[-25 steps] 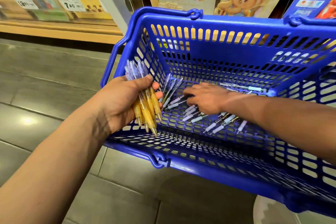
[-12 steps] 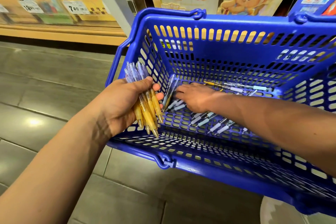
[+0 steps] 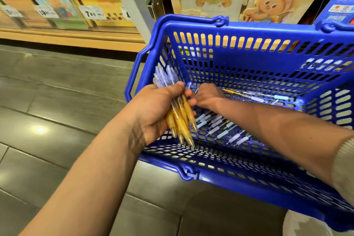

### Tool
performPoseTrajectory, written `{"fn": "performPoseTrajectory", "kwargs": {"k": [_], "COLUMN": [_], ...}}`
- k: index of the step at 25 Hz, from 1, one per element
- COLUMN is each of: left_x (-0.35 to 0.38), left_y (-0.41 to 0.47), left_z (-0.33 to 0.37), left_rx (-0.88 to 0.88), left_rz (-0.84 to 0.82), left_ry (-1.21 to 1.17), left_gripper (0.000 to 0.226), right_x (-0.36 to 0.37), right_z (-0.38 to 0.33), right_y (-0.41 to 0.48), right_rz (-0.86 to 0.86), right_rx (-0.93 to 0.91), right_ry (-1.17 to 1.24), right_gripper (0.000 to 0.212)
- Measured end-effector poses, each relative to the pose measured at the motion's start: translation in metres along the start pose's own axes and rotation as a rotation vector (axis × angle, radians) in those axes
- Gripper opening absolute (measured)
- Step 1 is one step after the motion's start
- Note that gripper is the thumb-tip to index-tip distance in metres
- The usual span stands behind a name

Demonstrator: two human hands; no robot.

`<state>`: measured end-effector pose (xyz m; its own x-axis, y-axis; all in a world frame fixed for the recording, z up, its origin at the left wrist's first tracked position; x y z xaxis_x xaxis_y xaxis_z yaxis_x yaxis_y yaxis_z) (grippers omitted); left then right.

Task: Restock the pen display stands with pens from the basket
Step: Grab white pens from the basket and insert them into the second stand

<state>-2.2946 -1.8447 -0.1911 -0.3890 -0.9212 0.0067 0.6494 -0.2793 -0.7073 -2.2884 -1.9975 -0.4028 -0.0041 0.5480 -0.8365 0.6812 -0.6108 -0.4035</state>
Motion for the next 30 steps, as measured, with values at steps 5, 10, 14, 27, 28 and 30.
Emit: {"fn": "performPoseTrajectory", "kwargs": {"k": [5,10,14,27,28,30], "left_x": [-0.017,-0.021,-0.016,0.044,0.049,0.059], "left_y": [-0.003,-0.003,0.008,0.031,0.031,0.028], "left_z": [-0.002,-0.005,-0.011,-0.032,-0.034,-0.036], "left_rx": [-0.006,-0.029,-0.034,-0.127,-0.124,-0.132], "left_rz": [0.033,0.039,0.050,-0.118,-0.136,-0.191], "left_ry": [-0.016,-0.031,-0.025,0.110,0.110,0.099], "left_gripper": [0.014,0.012,0.009,0.013,0.012,0.013], "right_x": [0.006,0.002,-0.014,-0.129,-0.139,-0.162], "right_z": [-0.009,-0.015,0.003,0.082,0.089,0.105], "right_y": [0.002,0.006,0.001,-0.077,-0.084,-0.095], "right_rz": [0.074,0.009,-0.160,-0.456,-0.423,-0.358], "right_rx": [0.110,0.115,0.111,0.090,0.064,0.037], "right_ry": [-0.031,0.110,0.582,1.033,0.971,0.902], "right_gripper": [0.043,0.031,0.032,0.018,0.019,0.020]}}
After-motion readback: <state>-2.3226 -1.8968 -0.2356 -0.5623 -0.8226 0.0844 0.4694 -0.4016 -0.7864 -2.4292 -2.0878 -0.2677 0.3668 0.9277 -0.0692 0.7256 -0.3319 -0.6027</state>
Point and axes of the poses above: each hand's wrist, its own y-axis towards the middle knuckle, its own x-axis out of the palm, z = x × y, the point moved 2 cm from there along y, towards the middle knuckle, and after that the axes turned 10 degrees about z, right-handed, at the moved point
